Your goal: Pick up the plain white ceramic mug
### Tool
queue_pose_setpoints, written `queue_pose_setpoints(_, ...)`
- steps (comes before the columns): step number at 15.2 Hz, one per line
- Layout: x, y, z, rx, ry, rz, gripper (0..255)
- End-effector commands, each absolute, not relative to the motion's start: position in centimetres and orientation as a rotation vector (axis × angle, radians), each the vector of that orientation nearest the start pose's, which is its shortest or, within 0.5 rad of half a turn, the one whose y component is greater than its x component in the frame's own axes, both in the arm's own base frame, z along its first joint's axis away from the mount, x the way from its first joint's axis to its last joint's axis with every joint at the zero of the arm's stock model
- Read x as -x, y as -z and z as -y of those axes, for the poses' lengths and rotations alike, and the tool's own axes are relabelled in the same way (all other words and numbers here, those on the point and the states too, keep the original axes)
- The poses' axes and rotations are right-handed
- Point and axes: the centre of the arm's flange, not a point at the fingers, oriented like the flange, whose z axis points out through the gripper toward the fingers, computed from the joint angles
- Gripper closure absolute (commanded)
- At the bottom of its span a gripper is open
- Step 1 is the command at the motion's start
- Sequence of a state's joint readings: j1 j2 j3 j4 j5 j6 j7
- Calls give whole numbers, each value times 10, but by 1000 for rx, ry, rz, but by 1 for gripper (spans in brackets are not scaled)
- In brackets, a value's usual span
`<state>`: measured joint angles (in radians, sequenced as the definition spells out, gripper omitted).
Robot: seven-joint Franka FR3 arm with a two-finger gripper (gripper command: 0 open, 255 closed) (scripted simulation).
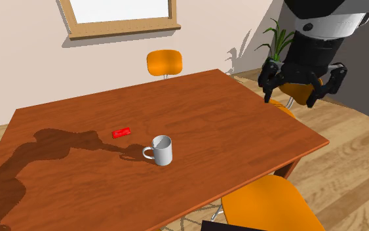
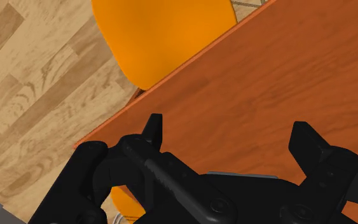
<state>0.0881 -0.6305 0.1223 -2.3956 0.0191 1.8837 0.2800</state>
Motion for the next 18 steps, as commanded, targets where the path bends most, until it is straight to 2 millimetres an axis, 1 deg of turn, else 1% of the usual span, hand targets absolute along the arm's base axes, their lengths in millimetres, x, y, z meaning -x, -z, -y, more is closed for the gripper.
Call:
queue_pose_setpoints(1,-372,-530,-105,3154,181,-149,0)
queue_pose_setpoints(18,-433,-387,-266,3132,37,-144,0)
